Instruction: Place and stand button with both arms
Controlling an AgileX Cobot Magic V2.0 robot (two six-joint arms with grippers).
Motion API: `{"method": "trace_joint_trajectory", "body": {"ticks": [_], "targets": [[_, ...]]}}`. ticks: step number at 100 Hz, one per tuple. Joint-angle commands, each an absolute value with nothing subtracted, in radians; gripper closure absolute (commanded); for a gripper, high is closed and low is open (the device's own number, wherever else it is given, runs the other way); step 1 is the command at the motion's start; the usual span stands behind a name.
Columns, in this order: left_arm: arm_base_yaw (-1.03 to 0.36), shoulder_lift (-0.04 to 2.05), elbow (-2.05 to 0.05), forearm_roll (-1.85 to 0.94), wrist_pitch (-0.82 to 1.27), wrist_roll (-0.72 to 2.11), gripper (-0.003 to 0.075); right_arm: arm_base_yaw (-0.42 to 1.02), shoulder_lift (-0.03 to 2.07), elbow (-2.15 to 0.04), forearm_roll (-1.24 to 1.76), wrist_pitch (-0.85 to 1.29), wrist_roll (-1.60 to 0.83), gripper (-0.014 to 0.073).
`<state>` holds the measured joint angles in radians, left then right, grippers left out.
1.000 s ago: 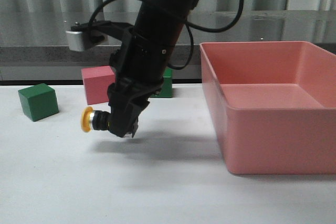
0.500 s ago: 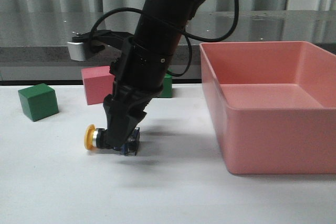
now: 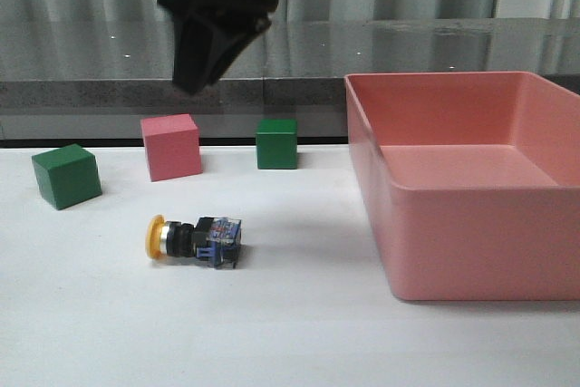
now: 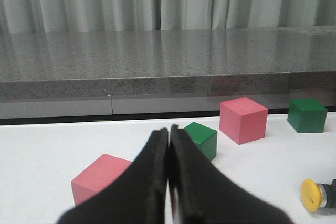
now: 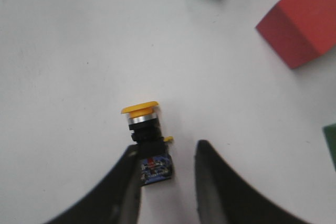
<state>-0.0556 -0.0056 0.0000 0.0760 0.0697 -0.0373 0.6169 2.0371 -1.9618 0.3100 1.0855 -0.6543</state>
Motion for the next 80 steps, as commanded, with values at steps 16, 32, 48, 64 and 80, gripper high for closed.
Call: {"method": "trace_joint_trajectory", "body": {"ticks": [16, 32, 48, 64, 80], "targets": [[-0.051, -0.035, 0.044, 0.069, -0.011, -0.049, 0.074, 0.493, 1.867, -2.01, 0.315, 1.127, -0.516, 0.0655], [-0.051, -0.035, 0.044, 0.069, -0.011, -0.049, 0.074, 0.392, 1.776, -1.962, 0.312, 1.142, -0.466, 0.0655], [-0.051, -0.035, 0.044, 0.069, -0.011, -0.049, 0.074, 0.298, 1.616, -1.798, 0.311, 1.071, -0.463, 0.0655], [-0.051, -0.035, 0.044, 0.069, -0.011, -0.049, 0.074, 0.217, 1.395, -1.513, 0.311, 0.874, -0.435, 0.0655], [-0.051, -0.035, 0.044, 0.069, -0.011, -0.049, 0.074, 0.189, 1.162, -1.198, 0.311, 0.668, -0.425, 0.0655]]}}
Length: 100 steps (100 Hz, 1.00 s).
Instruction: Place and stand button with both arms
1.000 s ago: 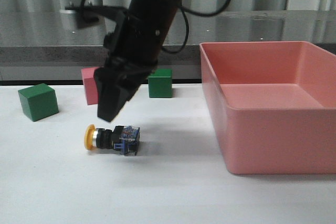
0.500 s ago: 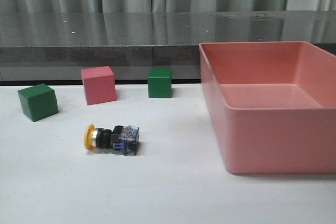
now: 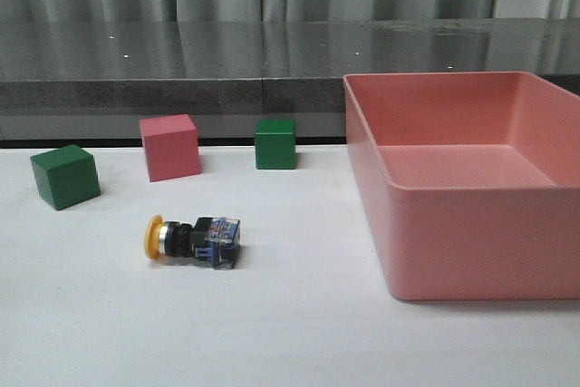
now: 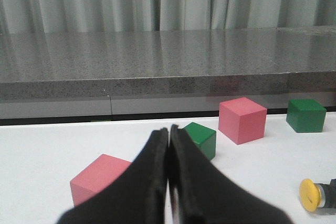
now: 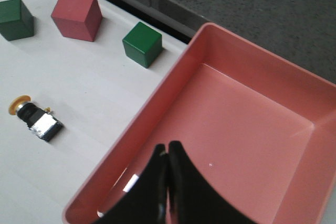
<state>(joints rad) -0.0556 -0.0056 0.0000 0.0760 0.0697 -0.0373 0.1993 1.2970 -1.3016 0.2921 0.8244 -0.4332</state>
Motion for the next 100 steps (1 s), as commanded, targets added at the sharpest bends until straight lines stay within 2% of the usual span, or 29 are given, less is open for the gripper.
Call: {"method": "trace_joint_trajectory", "body": {"ticks": [1, 28, 47, 69, 100], "targets": [[-0.051, -0.035, 0.044, 0.069, -0.011, -0.049, 0.074, 0.189, 1.152, -1.169, 0.311, 0.659, -0.424, 0.0655], [-0.051, -0.035, 0.044, 0.069, -0.011, -0.049, 0.074, 0.188, 0.762, -0.657, 0.312, 0.292, -0.412, 0.0655], [-0.051, -0.035, 0.044, 0.069, -0.011, -0.049, 0.074, 0.188, 0.488, -0.431, 0.312, 0.264, -0.412, 0.0655], [-0.051, -0.035, 0.044, 0.069, -0.011, -0.049, 0.074, 0.188, 0.235, -0.348, 0.312, 0.284, -0.412, 0.0655], [-0.051, -0.035, 0.044, 0.069, -0.011, -0.049, 0.074, 0.188, 0.173, -0.343, 0.312, 0.299, -0.412, 0.0655]]}}
